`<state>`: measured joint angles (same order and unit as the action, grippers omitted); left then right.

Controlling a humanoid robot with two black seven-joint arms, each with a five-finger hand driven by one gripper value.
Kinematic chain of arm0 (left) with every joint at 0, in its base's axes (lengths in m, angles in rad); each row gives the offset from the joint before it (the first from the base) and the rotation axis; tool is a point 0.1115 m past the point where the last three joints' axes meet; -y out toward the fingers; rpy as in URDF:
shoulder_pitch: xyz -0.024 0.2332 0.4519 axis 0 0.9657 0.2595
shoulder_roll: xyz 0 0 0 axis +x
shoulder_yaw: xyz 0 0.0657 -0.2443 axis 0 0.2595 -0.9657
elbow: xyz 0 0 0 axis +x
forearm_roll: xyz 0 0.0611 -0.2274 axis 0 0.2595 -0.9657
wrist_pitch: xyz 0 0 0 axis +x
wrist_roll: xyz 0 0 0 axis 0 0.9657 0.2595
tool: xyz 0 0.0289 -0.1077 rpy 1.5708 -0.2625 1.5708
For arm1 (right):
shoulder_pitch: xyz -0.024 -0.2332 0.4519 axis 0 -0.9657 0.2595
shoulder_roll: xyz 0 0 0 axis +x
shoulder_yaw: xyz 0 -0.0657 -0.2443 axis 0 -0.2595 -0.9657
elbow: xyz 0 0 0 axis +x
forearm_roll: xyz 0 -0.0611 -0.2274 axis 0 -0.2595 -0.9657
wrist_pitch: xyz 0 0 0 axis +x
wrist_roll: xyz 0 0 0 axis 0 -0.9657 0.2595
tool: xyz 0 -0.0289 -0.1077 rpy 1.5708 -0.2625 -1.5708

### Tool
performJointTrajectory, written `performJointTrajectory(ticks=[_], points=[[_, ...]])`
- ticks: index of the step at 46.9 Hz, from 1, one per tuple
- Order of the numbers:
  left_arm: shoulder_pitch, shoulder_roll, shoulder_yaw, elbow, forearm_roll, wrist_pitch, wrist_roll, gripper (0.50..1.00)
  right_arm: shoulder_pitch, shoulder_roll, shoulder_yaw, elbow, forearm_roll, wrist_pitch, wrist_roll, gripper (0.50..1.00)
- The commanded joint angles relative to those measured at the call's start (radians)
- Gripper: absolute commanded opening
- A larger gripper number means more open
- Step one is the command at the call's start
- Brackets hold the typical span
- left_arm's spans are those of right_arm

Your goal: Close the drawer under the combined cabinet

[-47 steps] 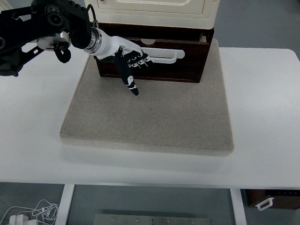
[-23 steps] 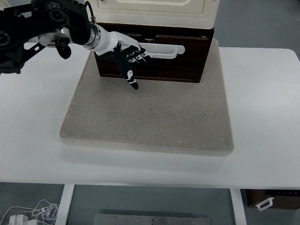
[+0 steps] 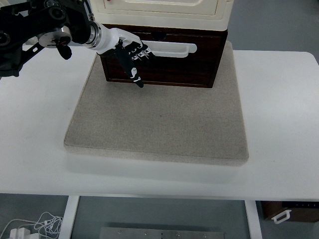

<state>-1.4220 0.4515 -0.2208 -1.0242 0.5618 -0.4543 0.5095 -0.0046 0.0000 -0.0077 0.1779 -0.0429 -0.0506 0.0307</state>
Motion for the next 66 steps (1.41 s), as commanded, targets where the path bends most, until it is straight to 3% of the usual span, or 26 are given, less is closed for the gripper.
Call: performJointTrajectory(ticks=[1, 21, 31, 44, 56, 66], points=[[0.002, 0.001, -0.009, 0.012, 0.001, -0.001, -0.003, 1.0, 0.0, 0.0, 0.0, 0.0, 0.0, 0.0, 0.0, 0.952], [-0.002, -0.001, -0.048, 0.012, -0.01, -0.024, -0.02, 1.0, 0.0, 0.0, 0.0, 0.0, 0.0, 0.0, 0.0, 0.952], [0.009, -0.005, -0.207, 0.003, -0.014, -0.157, -0.026, 1.0, 0.0, 0.0, 0.0, 0.0, 0.0, 0.0, 0.0, 0.952], [0.037, -0.037, -0.503, 0.013, -0.12, -0.157, -0.046, 1.0, 0.0, 0.0, 0.0, 0.0, 0.0, 0.0, 0.0, 0.952], [0.037, -0.045, -0.721, 0.024, -0.186, -0.157, -0.172, 1.0, 0.0, 0.0, 0.0, 0.0, 0.0, 0.0, 0.0, 0.952], [0.034, -0.05, -0.903, 0.114, -0.186, -0.157, -0.318, 1.0, 0.0, 0.0, 0.0, 0.0, 0.0, 0.0, 0.0, 0.952]])
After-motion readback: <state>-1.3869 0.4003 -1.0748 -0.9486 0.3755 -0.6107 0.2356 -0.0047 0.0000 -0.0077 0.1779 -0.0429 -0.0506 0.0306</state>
